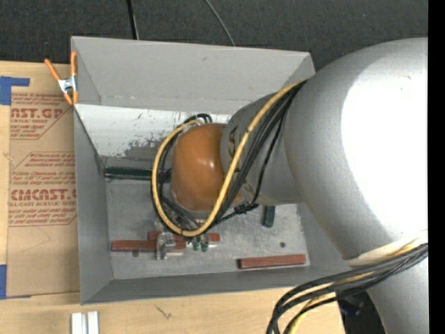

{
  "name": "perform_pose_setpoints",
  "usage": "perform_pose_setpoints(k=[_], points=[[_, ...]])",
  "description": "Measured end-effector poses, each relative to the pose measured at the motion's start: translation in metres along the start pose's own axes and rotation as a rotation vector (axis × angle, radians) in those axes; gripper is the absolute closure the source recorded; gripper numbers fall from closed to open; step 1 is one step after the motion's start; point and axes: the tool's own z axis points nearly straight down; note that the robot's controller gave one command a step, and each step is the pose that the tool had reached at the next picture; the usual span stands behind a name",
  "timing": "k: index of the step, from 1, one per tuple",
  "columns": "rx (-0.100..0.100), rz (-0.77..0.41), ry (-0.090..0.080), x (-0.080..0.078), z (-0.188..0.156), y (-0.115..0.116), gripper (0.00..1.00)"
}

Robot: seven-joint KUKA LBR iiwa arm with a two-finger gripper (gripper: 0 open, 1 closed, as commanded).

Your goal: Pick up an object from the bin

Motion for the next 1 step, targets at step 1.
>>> perform_pose_setpoints(k=[1], points=[[0.001,0.0,0.006,0.0013,-0.0037,-0.0003,1.0]])
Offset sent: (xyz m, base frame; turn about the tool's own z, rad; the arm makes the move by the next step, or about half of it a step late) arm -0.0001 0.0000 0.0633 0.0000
